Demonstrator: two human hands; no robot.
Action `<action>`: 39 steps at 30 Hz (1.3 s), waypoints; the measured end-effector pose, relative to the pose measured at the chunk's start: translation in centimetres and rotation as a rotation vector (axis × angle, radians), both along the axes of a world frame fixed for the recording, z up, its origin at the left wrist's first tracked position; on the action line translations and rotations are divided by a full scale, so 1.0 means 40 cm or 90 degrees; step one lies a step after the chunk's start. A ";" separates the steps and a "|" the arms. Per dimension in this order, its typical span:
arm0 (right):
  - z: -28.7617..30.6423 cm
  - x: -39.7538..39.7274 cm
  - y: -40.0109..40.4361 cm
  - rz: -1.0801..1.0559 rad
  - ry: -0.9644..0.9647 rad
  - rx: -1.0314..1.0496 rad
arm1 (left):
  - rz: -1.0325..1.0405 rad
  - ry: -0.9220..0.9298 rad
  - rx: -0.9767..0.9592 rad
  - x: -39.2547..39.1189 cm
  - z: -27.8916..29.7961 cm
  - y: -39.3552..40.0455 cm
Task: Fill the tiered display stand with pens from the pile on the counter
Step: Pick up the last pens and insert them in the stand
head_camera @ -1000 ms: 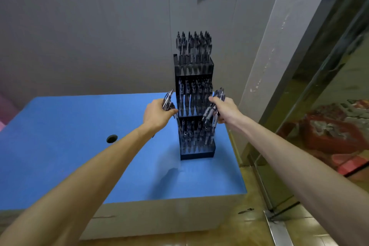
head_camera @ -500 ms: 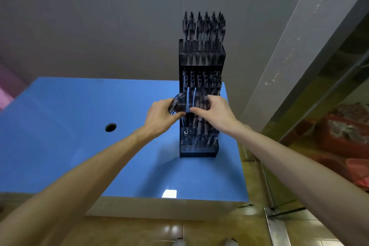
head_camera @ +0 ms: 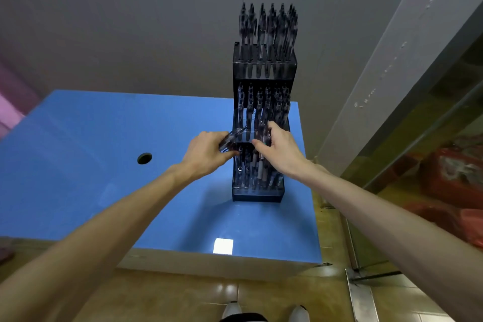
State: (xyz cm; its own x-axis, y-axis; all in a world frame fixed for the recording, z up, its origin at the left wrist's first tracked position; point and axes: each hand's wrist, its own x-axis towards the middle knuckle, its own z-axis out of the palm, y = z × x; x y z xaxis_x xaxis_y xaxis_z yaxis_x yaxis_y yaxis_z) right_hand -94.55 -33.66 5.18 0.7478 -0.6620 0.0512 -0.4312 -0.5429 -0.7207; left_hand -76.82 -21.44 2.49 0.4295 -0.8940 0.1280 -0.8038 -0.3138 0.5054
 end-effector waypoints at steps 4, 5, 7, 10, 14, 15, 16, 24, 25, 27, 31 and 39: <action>0.004 0.005 -0.002 -0.012 -0.030 -0.017 | -0.032 0.002 0.075 -0.016 -0.008 -0.003; 0.005 0.005 -0.003 -0.018 -0.030 -0.020 | -0.021 0.020 0.074 -0.018 -0.015 -0.005; 0.002 0.003 -0.005 -0.027 -0.020 -0.019 | 0.008 0.046 0.073 -0.025 -0.025 -0.009; -0.005 -0.003 -0.002 -0.029 -0.003 -0.016 | 0.029 0.074 0.090 -0.039 -0.040 -0.010; -0.004 -0.003 0.004 -0.031 0.008 -0.008 | 0.015 0.071 0.049 -0.047 -0.050 -0.005; -0.004 -0.002 0.003 -0.034 0.006 -0.008 | 0.018 0.084 0.018 -0.044 -0.052 -0.002; -0.004 -0.003 0.002 -0.035 0.001 -0.008 | 0.029 0.107 -0.017 -0.041 -0.050 0.000; 0.022 -0.025 0.002 -0.005 -0.020 0.030 | 0.050 0.236 -0.142 -0.017 0.003 -0.007; 0.028 -0.026 0.003 -0.008 -0.026 0.027 | 0.033 0.240 -0.140 -0.020 0.013 -0.007; 0.041 -0.027 0.003 -0.021 -0.037 0.016 | -0.006 0.252 -0.137 -0.030 0.029 -0.010; 0.070 -0.028 0.003 -0.047 -0.048 -0.010 | -0.064 0.248 -0.120 -0.054 0.054 -0.021; 0.106 -0.024 0.015 -0.044 -0.063 -0.007 | -0.076 0.236 -0.125 -0.073 0.068 -0.035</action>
